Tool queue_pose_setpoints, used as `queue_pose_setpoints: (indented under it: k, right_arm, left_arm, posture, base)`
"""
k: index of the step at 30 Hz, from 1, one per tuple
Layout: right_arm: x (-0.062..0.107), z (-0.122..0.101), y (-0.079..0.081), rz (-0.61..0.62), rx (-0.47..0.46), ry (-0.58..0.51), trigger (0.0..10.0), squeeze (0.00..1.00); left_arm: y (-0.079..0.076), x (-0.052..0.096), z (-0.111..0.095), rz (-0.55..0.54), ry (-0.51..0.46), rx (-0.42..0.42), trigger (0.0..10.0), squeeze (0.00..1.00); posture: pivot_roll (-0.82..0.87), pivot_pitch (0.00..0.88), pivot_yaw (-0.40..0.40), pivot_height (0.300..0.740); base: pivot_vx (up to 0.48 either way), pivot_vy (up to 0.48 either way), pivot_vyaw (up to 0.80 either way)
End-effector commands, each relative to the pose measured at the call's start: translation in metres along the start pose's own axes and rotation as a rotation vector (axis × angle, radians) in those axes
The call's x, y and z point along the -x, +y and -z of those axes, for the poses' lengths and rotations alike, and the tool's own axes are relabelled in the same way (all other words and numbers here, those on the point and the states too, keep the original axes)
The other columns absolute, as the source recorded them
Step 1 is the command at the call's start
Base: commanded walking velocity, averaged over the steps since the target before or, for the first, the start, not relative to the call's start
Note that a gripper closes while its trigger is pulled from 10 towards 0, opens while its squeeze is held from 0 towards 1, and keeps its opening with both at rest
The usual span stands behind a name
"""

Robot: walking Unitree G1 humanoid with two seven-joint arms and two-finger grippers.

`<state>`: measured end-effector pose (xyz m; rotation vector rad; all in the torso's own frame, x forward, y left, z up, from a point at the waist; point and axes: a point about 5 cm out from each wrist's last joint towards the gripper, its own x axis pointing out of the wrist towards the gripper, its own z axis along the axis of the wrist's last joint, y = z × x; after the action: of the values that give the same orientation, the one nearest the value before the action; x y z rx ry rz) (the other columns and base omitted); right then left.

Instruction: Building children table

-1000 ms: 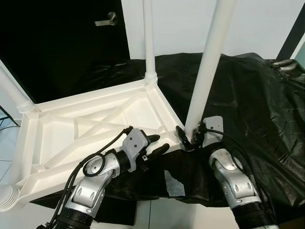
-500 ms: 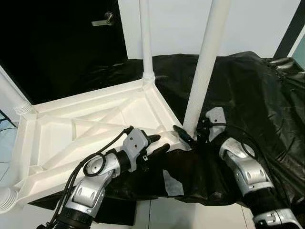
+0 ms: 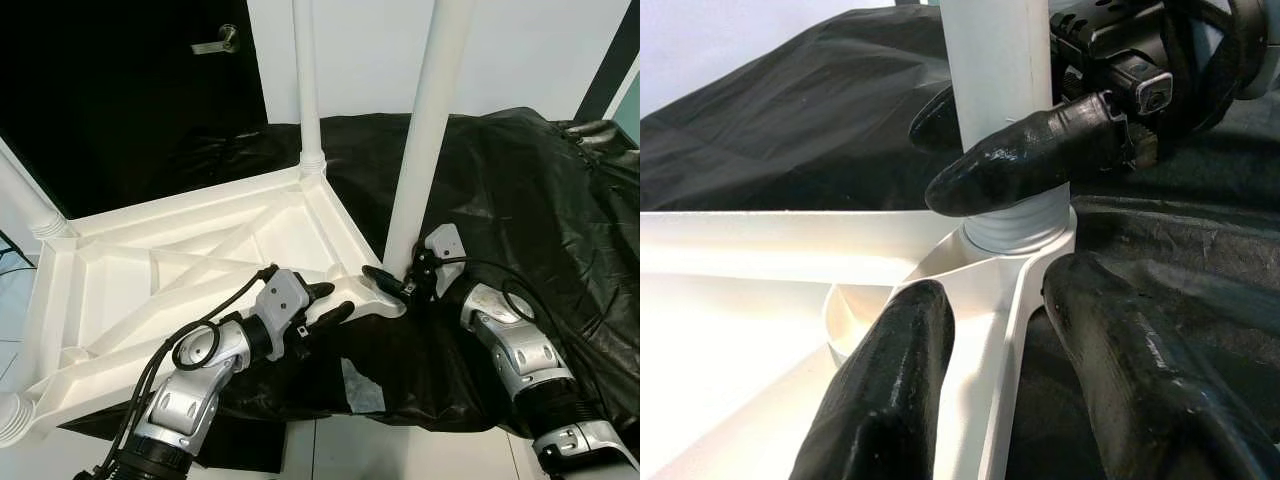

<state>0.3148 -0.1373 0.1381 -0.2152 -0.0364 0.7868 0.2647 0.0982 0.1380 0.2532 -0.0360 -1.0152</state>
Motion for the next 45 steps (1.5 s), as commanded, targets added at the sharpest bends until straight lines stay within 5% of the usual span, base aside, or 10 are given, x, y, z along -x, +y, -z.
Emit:
queue_pose_setpoints:
  k: [1,4,5,15,20,23,26,42,43,45]
  right_arm:
    - [-0.001,0.003,0.000,-0.002,0.001,0.019,2.4,0.00]
    - [-0.001,0.003,0.000,0.007,-0.009,0.018,2.4,0.00]
    - [0.000,0.004,0.001,0.022,-0.018,0.015,10.0,0.00]
    - [-0.005,0.017,0.009,0.284,-0.044,0.091,10.0,0.00]
    - [-0.004,0.033,0.020,0.667,-0.142,0.170,10.0,0.00]
    - [-0.006,0.035,0.030,0.749,-0.178,0.184,10.0,0.00]
    - [-0.014,0.030,0.045,0.708,-0.213,0.154,10.0,0.00]
    - [-0.016,0.020,0.043,0.750,-0.198,0.135,10.0,0.00]
    - [-0.015,0.018,0.043,0.742,-0.193,0.123,10.0,1.00]
    - [-0.013,0.016,0.043,0.729,-0.184,0.108,10.0,1.00]
  left_arm:
    - [0.002,0.002,-0.002,0.002,0.001,-0.005,10.0,0.00]
    - [0.002,0.002,-0.002,0.001,0.001,-0.005,10.0,0.00]
    - [0.002,0.002,-0.002,0.000,0.002,-0.006,10.0,0.00]
    - [0.002,0.002,-0.002,0.004,0.003,-0.006,10.0,0.00]
    - [0.001,0.000,-0.002,0.009,0.000,0.000,10.0,0.00]
    - [-0.001,-0.001,-0.002,0.010,-0.002,0.002,10.0,0.00]
    - [-0.001,-0.001,-0.002,0.010,-0.006,0.007,10.0,0.00]
    - [-0.004,-0.002,-0.001,0.009,-0.008,0.011,10.0,0.00]
    - [-0.004,-0.002,-0.001,0.011,-0.008,0.012,10.0,0.00]
    - [-0.005,-0.003,-0.001,0.012,-0.008,0.012,10.0,0.00]
  posture:
    - [-0.02,0.000,0.057,0.740]
    - [-0.02,0.000,0.058,0.740]
    - [-0.02,0.000,0.059,0.740]
    - [-0.03,0.000,0.063,0.740]
    - [-0.04,0.000,0.060,0.740]
    - [-0.04,0.000,0.056,0.740]
    - [-0.04,0.000,0.057,0.740]
    - [-0.05,0.000,0.044,0.740]
    - [-0.05,0.000,0.043,0.740]
    - [-0.05,0.000,0.042,0.740]
  base:
    - [0.000,0.000,0.00]
    - [0.000,0.000,0.00]
    - [0.000,0.000,0.00]
    - [0.000,0.000,0.00]
    - [0.000,0.000,0.00]
    - [0.000,0.000,0.00]
    - [0.000,0.000,0.00]
    - [0.000,0.000,0.00]
    - [0.000,0.000,0.00]
    - [0.000,0.000,0.00]
